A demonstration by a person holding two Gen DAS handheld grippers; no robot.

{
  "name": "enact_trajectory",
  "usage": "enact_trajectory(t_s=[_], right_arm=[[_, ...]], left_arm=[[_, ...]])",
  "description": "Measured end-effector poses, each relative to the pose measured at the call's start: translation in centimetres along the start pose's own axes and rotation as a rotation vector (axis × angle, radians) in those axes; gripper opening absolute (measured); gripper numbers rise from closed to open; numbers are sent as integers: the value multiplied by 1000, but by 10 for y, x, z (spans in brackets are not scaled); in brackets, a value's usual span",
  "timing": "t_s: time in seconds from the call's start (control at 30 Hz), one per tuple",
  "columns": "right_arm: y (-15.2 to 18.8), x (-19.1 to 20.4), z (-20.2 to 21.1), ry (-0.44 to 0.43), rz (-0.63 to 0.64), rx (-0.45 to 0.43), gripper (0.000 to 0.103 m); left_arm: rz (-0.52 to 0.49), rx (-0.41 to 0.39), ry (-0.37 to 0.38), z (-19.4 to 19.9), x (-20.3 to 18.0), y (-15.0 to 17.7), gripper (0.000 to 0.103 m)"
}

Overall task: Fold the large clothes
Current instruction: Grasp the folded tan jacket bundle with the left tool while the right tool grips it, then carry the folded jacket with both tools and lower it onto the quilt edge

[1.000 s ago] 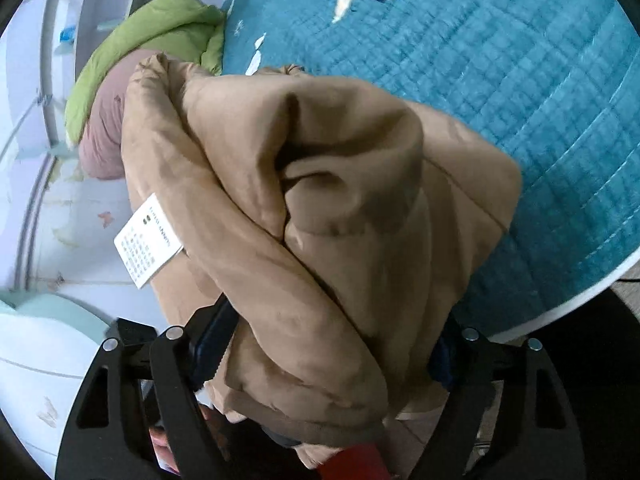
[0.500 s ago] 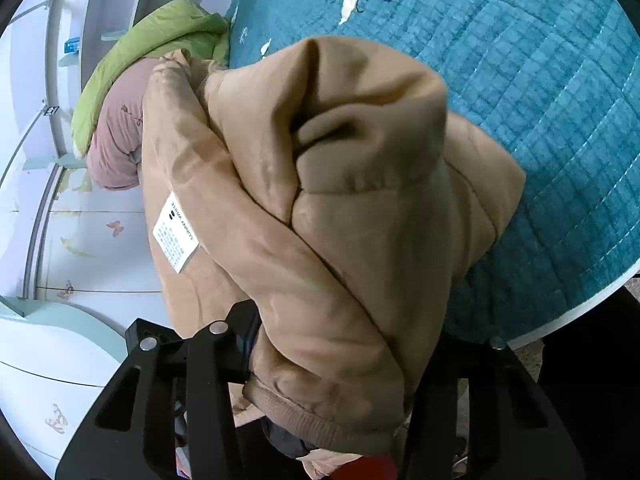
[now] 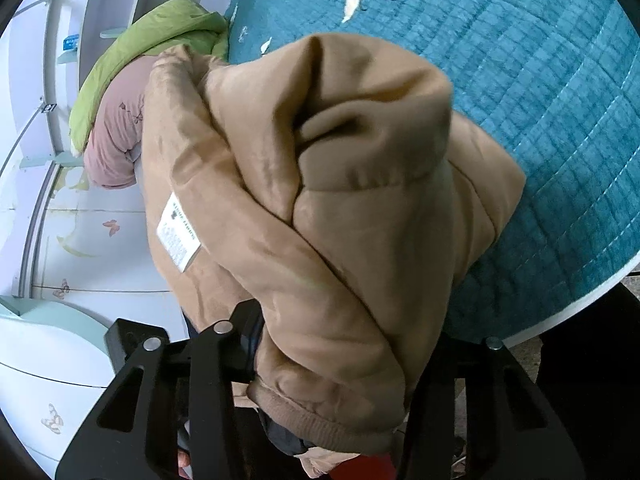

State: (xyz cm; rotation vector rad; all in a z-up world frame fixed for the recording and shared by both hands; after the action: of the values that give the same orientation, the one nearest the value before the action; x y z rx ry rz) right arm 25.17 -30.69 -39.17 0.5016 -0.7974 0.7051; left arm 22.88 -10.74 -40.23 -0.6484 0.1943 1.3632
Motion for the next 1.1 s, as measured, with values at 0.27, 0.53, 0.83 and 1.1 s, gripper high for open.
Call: enact_trajectory(t_s=[0.27, 0.53, 0.83, 1.1], right_arm=[[26, 37, -10, -76, 72, 57, 32], [54, 109, -62, -178, 178, 137, 31], [105, 221, -184, -214, 327, 275, 31], [165, 317, -290, -242, 461, 369, 31]], left_arm=[[-165, -129, -79, 61, -16, -10, 39], [-212, -259, -163, 151, 19, -27, 38], [-162, -374, -348, 272, 132, -46, 38], [-106, -461, -453, 365, 248, -62, 39]])
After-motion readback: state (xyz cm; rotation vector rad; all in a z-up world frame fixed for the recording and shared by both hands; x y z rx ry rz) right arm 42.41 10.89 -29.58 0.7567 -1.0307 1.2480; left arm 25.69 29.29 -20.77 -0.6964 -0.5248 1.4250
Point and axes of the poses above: each gripper's, at about its wrist camera, not at the fingertips, and z roughly against the way its jaws point, x to its left, y to its underside, the point moved 2 cm from there along -z, roughly the way its jaws point, and after that the axes turned 8 degrees about -z, right-handed, at the moved point
